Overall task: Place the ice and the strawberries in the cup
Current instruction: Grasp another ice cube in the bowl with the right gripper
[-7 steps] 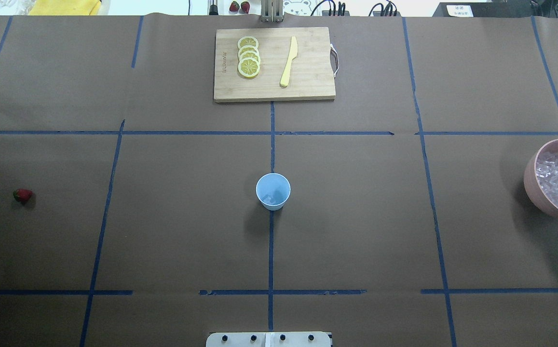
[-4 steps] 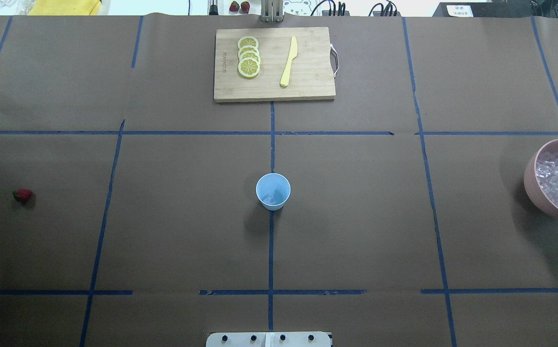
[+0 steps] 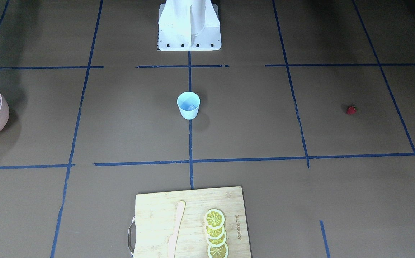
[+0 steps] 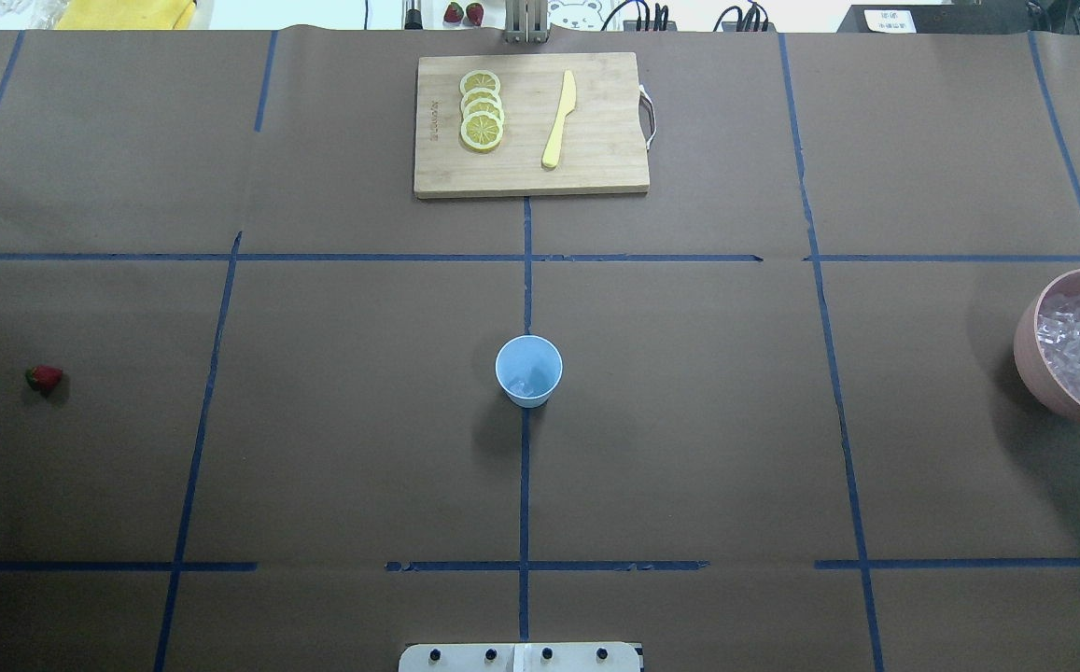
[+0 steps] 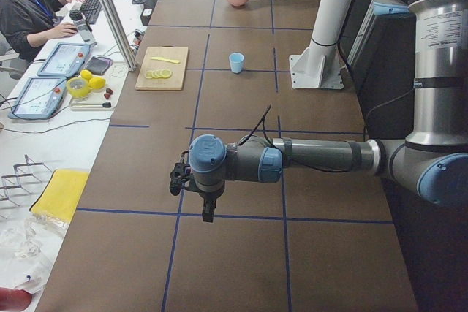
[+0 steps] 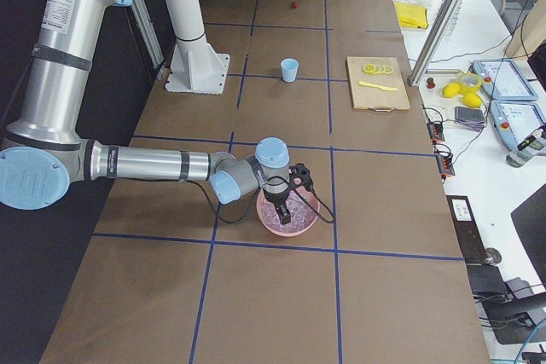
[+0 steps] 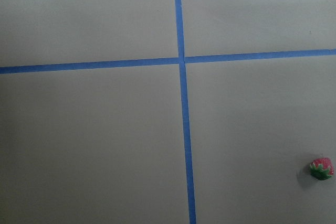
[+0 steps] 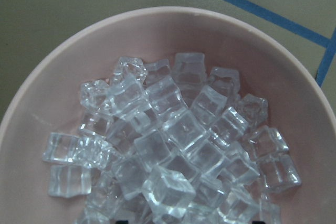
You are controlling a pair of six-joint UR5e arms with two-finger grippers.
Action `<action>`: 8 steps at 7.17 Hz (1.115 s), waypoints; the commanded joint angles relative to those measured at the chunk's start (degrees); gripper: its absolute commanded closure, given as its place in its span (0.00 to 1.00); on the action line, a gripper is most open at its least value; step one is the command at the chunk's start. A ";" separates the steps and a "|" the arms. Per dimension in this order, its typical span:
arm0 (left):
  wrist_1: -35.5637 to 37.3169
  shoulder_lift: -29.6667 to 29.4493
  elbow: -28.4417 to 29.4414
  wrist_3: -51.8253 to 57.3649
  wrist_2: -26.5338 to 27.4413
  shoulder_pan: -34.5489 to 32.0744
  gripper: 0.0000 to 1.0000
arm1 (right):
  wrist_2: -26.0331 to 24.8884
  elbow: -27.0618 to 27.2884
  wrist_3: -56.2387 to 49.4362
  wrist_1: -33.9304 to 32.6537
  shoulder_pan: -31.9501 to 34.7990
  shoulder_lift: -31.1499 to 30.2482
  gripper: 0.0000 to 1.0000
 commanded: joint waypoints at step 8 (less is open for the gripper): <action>0.00 0.00 -0.09 0.00 0.00 0.00 0.00 | 0.34 0.69 -1.10 -0.09 1.28 -0.69 0.98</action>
